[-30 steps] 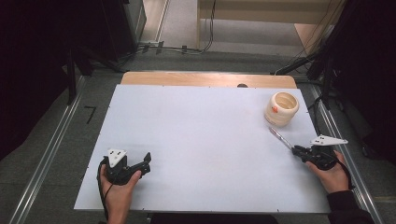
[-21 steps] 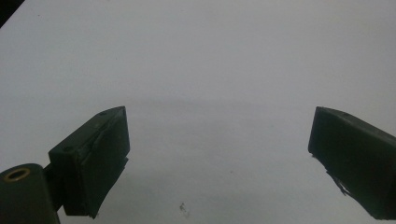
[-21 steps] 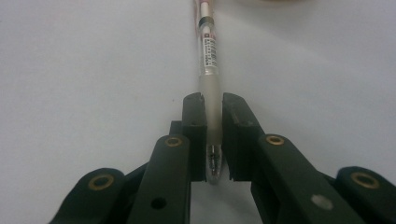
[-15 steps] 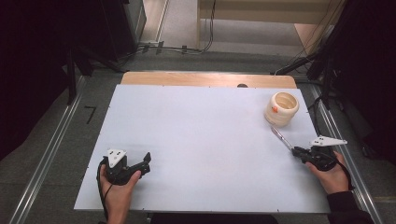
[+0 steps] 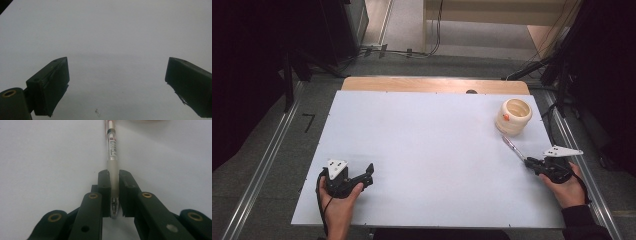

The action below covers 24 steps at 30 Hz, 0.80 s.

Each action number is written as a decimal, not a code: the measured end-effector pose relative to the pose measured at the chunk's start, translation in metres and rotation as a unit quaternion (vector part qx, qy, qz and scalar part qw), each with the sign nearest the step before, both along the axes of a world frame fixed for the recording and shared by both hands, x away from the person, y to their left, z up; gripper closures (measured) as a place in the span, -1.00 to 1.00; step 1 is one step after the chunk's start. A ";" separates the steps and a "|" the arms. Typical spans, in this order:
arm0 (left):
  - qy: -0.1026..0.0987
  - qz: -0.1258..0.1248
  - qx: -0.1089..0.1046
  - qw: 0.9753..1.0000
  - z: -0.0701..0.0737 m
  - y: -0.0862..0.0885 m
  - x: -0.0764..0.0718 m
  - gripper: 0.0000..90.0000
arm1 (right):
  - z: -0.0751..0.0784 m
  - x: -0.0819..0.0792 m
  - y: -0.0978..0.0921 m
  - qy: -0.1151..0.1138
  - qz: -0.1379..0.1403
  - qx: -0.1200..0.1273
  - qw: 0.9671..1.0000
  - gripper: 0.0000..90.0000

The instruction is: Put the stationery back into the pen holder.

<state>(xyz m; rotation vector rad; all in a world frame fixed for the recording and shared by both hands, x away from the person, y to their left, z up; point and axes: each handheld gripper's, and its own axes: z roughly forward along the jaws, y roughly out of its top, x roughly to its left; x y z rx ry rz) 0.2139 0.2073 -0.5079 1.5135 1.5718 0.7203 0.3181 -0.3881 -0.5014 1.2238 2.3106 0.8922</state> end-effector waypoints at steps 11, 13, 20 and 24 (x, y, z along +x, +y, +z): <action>-0.001 -0.001 -0.001 1.000 0.000 0.001 -0.001 -0.87 | 0.005 -0.003 0.000 -0.006 0.007 0.005 1.000 0.75; -0.002 -0.001 -0.001 1.000 0.000 0.001 -0.001 -0.87 | 0.007 -0.005 -0.001 -0.007 0.007 0.005 1.000 0.75; -0.002 -0.001 0.000 1.000 0.000 0.001 -0.001 -0.87 | 0.011 -0.009 -0.001 -0.010 0.010 0.010 1.000 0.75; -0.002 -0.001 0.001 1.000 0.000 0.001 -0.001 -0.87 | 0.014 -0.011 -0.002 -0.015 0.012 0.011 1.000 0.75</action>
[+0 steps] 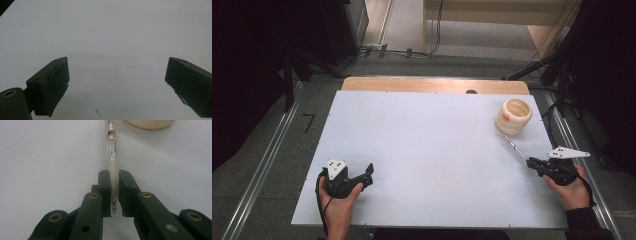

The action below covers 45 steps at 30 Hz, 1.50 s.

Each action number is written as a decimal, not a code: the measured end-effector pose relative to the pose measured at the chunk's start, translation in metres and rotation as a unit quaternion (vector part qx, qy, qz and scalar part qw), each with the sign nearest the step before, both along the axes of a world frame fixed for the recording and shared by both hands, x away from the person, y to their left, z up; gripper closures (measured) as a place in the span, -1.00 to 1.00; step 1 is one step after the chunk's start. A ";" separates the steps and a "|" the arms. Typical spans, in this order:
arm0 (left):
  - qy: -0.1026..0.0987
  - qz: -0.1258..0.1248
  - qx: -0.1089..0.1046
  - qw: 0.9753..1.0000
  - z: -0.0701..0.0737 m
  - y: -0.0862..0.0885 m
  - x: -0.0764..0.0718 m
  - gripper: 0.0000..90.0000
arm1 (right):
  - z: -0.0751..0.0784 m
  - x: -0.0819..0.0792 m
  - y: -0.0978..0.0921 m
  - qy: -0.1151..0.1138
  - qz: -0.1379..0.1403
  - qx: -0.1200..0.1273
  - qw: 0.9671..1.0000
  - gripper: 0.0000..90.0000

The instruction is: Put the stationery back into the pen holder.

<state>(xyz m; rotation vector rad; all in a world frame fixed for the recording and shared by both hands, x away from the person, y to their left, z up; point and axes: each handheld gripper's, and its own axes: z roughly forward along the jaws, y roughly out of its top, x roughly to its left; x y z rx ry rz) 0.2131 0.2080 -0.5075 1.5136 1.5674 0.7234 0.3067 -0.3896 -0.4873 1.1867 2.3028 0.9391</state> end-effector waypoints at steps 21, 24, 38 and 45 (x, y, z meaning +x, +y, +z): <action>0.000 -0.001 -0.001 1.000 0.000 -0.001 0.000 -0.87 | 0.015 -0.010 -0.001 -0.015 -0.001 0.013 1.000 0.75; 0.001 -0.001 0.000 1.000 0.000 -0.001 0.000 -0.87 | 0.018 -0.011 -0.002 -0.021 -0.002 0.013 1.000 0.75; -0.002 0.000 0.001 1.000 0.001 -0.001 0.000 -0.87 | 0.028 -0.014 -0.002 -0.033 -0.006 0.019 0.999 0.75; -0.004 -0.001 0.001 1.000 0.001 -0.001 0.000 -0.87 | 0.032 -0.014 -0.003 -0.038 -0.010 0.021 0.999 0.75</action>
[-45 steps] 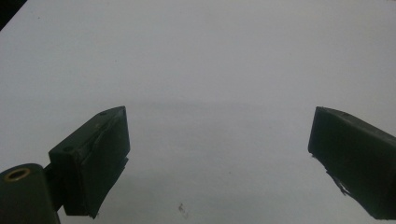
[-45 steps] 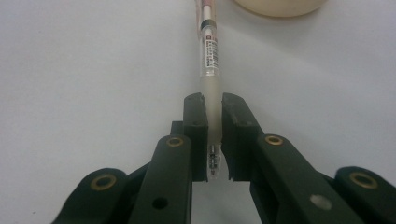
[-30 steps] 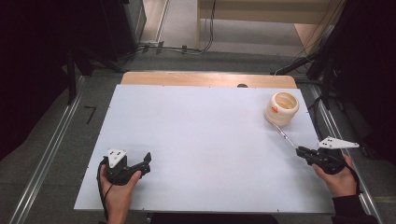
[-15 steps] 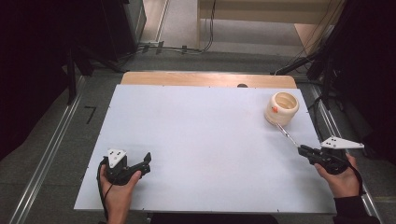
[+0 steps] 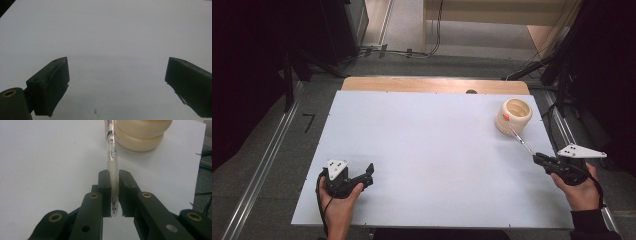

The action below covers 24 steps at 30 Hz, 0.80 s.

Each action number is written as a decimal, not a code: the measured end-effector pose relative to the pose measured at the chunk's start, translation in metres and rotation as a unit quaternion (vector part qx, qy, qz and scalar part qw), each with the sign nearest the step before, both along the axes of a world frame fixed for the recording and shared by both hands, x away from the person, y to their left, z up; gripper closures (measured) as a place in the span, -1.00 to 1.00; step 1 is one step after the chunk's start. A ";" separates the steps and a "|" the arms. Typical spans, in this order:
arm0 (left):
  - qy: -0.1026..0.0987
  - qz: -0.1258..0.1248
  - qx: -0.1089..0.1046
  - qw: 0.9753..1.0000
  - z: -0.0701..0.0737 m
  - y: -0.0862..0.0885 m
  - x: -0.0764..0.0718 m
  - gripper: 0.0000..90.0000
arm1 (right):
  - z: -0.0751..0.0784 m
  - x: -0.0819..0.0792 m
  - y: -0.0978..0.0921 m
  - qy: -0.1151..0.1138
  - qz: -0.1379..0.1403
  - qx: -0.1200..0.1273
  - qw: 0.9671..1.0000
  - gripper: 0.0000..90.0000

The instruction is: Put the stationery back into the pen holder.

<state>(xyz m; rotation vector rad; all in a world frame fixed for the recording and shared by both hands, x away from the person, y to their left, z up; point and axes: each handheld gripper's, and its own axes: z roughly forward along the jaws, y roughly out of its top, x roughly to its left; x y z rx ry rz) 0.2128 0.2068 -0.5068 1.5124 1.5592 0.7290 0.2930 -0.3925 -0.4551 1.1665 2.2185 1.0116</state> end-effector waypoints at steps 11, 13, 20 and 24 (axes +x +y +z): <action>0.000 -0.001 0.001 1.000 0.001 -0.001 0.000 -0.87 | 0.012 0.001 -0.004 -0.015 -0.007 0.007 1.000 0.75; -0.001 -0.001 0.001 1.000 0.001 -0.001 0.000 -0.87 | 0.014 0.002 -0.004 -0.017 -0.008 0.007 1.000 0.75; -0.003 -0.004 0.000 1.000 0.001 -0.002 0.001 -0.87 | 0.027 0.009 -0.005 -0.024 -0.012 0.003 1.000 0.75; -0.004 -0.004 0.000 1.000 0.001 -0.002 0.001 -0.87 | 0.033 0.014 -0.006 -0.028 -0.018 0.004 0.999 0.75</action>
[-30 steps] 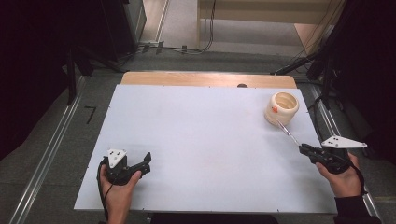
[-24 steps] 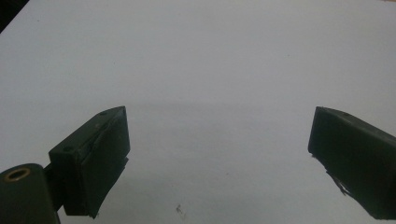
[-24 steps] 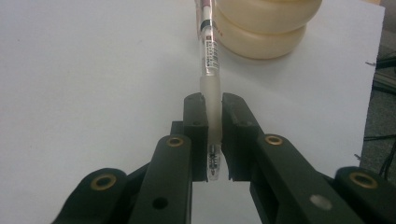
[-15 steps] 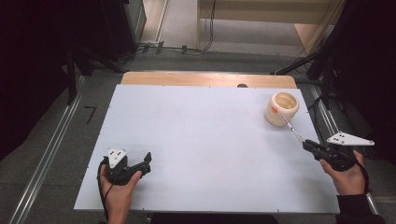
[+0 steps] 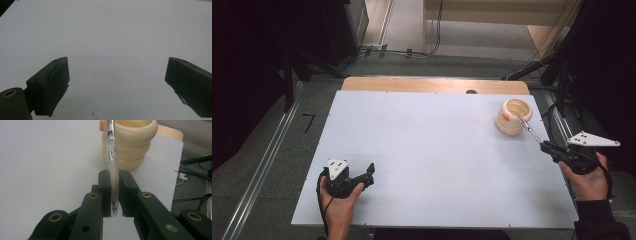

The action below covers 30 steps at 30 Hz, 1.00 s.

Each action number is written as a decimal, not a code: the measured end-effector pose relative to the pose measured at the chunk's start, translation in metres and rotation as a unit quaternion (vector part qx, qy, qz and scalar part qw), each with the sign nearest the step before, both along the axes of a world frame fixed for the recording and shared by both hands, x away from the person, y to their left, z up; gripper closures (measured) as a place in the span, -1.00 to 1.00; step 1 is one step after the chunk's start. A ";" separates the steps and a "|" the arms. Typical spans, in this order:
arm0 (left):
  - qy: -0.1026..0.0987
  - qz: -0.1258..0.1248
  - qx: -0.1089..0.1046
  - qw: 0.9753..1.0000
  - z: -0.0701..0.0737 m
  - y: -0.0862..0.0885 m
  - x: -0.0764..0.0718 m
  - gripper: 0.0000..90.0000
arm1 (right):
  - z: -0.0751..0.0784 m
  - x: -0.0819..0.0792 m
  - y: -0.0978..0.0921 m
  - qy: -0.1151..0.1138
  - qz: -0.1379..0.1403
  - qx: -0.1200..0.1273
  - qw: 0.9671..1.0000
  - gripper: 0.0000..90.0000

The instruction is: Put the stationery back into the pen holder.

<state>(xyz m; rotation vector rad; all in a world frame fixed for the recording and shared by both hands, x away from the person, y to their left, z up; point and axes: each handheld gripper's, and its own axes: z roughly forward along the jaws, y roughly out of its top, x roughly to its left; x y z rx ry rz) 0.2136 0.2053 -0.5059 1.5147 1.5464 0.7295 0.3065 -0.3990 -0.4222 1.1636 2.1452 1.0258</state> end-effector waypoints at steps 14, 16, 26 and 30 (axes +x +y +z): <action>-0.001 0.000 0.000 1.000 0.000 -0.001 0.000 -0.87 | 0.014 0.021 -0.005 0.003 -0.015 -0.014 1.000 0.75; -0.002 0.000 0.000 1.000 0.000 -0.001 0.000 -0.87 | 0.015 0.024 -0.005 0.005 -0.019 -0.014 1.000 0.75; -0.001 -0.001 -0.002 1.000 0.000 0.000 0.000 -0.87 | 0.025 0.044 -0.003 0.012 -0.028 -0.029 0.999 0.75; -0.002 -0.001 -0.002 1.000 0.000 0.000 0.000 -0.87 | 0.028 0.051 -0.001 0.020 -0.033 -0.038 0.999 0.75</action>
